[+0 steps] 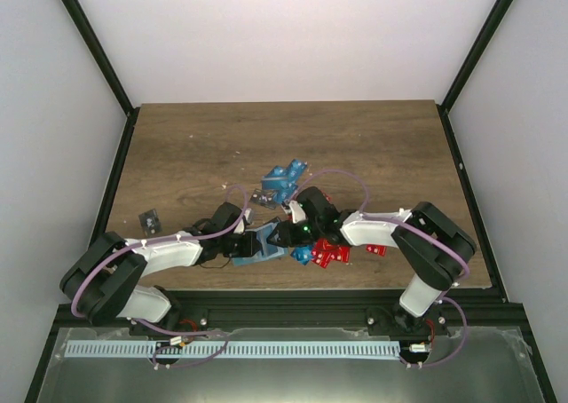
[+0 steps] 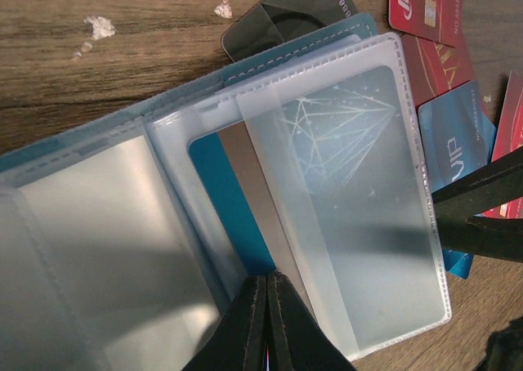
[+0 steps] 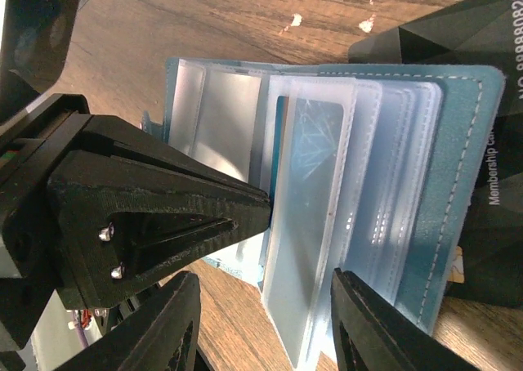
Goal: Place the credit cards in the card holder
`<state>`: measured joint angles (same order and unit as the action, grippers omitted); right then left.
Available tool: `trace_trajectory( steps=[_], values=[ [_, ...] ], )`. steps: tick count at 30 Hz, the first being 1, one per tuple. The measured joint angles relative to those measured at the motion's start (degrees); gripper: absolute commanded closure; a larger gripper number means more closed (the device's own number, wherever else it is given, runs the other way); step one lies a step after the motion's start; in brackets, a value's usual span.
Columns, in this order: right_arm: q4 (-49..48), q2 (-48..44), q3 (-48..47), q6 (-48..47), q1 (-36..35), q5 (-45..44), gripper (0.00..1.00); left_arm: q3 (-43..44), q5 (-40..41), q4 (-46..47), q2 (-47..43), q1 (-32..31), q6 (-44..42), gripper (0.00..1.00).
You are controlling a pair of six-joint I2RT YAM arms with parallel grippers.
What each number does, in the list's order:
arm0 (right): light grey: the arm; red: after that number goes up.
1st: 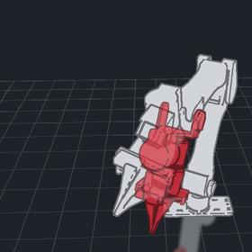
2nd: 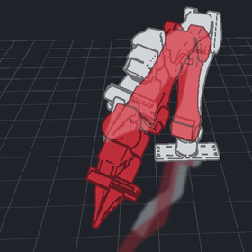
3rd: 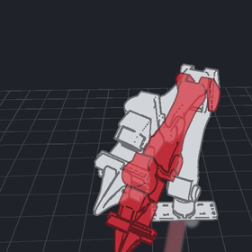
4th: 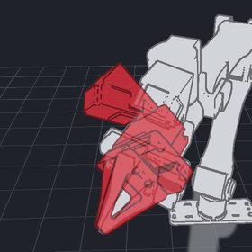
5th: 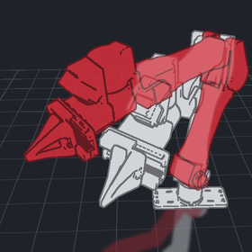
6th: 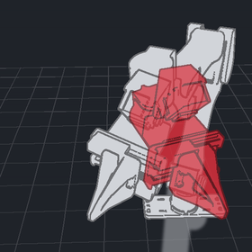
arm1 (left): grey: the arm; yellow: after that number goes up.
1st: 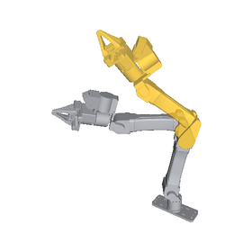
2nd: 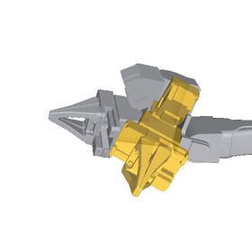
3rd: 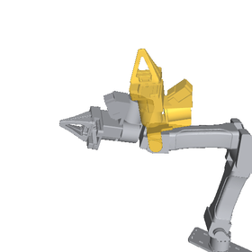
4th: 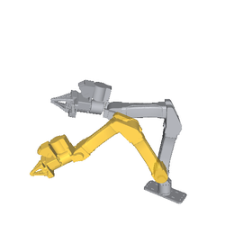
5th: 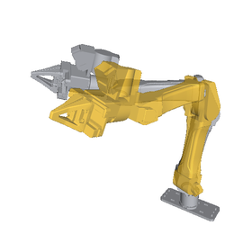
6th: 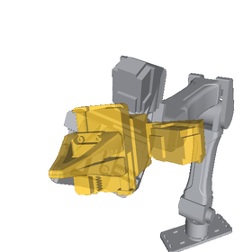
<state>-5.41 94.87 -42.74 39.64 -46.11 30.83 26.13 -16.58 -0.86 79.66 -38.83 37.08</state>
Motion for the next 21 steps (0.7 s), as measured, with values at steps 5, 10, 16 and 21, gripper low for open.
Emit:
trace_trajectory(
  steps=[5,10,16,21],
  values=[
    [0.7,0.0,-0.2,0.0,-0.6,-1.0,0.54,0.0,0.0,0.0,0.0,-0.1,-0.1,0.96],
    [3.8,0.0,-2.0,-0.1,-1.6,-3.8,0.53,0.0,0.0,0.1,0.0,-0.1,-0.1,0.96],
    [7.0,-0.3,-2.8,-0.2,-1.9,-6.9,0.52,0.0,0.0,0.1,0.0,-0.1,-0.1,0.96],
    [8.0,-0.7,-3.0,-0.2,-2.1,-7.9,0.52,0.0,0.1,0.2,0.0,-0.2,-0.1,0.96]
  ],
)
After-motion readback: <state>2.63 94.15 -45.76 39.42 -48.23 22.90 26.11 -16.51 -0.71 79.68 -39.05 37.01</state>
